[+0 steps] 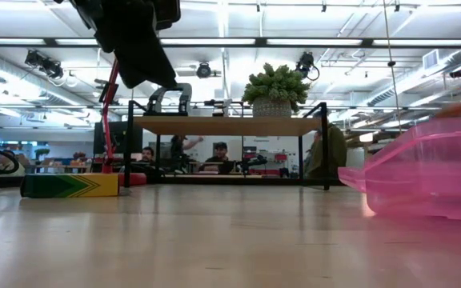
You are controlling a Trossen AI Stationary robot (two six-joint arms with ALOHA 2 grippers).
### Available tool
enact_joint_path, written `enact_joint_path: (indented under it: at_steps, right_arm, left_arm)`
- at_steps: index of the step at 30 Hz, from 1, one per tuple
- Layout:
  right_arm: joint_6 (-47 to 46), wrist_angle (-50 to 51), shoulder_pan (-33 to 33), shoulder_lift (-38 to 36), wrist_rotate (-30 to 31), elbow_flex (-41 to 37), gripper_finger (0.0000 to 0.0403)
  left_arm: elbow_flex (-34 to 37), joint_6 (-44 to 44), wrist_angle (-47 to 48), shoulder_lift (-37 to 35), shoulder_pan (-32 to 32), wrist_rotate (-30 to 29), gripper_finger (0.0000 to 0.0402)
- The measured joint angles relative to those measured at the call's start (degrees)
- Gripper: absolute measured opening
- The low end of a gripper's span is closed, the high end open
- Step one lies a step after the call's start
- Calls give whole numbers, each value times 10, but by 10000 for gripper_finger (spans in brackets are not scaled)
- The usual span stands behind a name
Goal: Pack school essentials
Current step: Put the orange pencil into the pink supply box, then move the pink supply box to the bottom center of the table
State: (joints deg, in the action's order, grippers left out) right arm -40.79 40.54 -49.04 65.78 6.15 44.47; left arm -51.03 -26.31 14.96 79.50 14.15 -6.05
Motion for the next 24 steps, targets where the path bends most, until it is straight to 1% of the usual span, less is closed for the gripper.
enact_joint_path:
  at_steps: [12, 18, 24]
  right_arm:
    - [3, -5, 1, 38, -2, 0, 36]
    - [1, -14, 2, 40, -2, 0, 64]
    - [-24, -14, 2, 40, -2, 0, 92]
  left_arm:
    - [0, -1, -1, 0, 0, -3, 69]
    - [0, -1, -1, 0, 0, -3, 73]
    - [0, -1, -1, 0, 0, -4, 69]
